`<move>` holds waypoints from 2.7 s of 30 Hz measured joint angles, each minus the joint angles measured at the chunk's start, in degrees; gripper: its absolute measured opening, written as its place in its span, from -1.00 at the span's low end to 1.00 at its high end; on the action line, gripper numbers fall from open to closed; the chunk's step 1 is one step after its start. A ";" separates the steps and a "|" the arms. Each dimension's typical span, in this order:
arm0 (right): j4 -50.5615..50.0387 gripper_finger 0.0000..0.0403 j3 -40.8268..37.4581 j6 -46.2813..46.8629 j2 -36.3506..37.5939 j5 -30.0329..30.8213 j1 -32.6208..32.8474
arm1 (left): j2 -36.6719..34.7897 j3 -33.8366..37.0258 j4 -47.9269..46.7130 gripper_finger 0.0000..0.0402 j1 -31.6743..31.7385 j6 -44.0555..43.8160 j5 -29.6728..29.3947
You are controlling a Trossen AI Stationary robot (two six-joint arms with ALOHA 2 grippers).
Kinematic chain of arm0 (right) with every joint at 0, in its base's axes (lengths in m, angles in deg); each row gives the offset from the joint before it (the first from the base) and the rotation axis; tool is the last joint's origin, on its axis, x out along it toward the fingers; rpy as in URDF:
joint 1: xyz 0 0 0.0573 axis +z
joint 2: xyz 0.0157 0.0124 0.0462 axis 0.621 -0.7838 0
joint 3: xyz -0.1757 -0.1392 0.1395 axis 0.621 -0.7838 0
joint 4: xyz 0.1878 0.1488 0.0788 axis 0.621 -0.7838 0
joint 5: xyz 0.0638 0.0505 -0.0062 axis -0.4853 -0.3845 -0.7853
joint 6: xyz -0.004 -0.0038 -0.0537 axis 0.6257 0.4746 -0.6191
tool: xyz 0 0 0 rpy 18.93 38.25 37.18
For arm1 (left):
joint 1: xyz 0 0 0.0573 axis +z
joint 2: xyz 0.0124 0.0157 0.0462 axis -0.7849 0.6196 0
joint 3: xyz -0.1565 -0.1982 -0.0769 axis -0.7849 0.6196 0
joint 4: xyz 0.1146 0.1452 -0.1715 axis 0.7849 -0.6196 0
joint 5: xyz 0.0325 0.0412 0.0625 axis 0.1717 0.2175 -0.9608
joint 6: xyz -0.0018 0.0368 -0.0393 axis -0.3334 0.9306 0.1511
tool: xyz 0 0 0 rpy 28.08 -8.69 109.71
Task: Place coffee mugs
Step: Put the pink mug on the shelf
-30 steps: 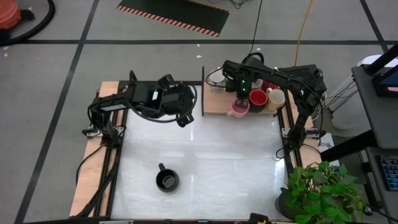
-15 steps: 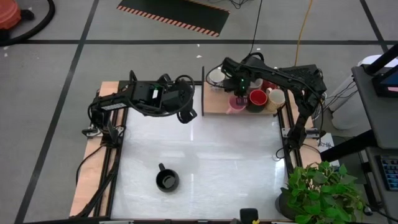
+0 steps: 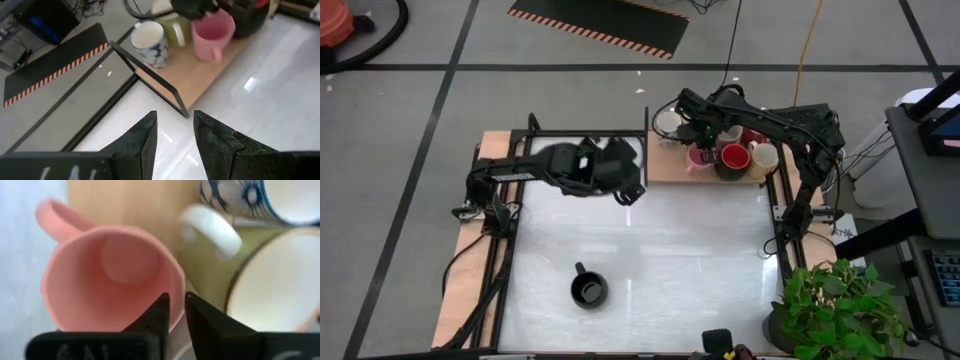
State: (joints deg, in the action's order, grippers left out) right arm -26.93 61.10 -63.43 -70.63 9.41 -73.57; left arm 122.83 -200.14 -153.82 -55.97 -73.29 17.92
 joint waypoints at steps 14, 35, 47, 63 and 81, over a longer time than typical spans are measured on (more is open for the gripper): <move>2.38 -0.23 0.00 19.50 4.88 9.93 7.27 | 0.01 1.88 1.72 -0.33 -3.77 6.58 0.03; 21.83 -0.38 -6.56 37.45 6.22 3.43 16.54 | -7.61 1.82 10.65 -0.33 3.44 24.70 0.05; 22.59 -0.98 -6.56 26.77 -0.01 3.10 14.38 | -8.49 1.82 12.24 -0.33 9.30 27.41 1.61; 19.37 -1.00 -6.54 26.51 -3.98 -0.23 11.75 | -8.56 1.82 12.22 -0.33 10.47 23.15 1.67; 2.28 -1.00 -9.75 32.03 -3.82 -3.17 13.48 | -7.86 4.80 14.66 -0.33 12.86 23.40 1.58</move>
State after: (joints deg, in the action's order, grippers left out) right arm -24.65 51.35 -31.40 -74.45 6.23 -60.09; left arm 114.97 -195.34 -139.16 -43.11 -49.89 19.50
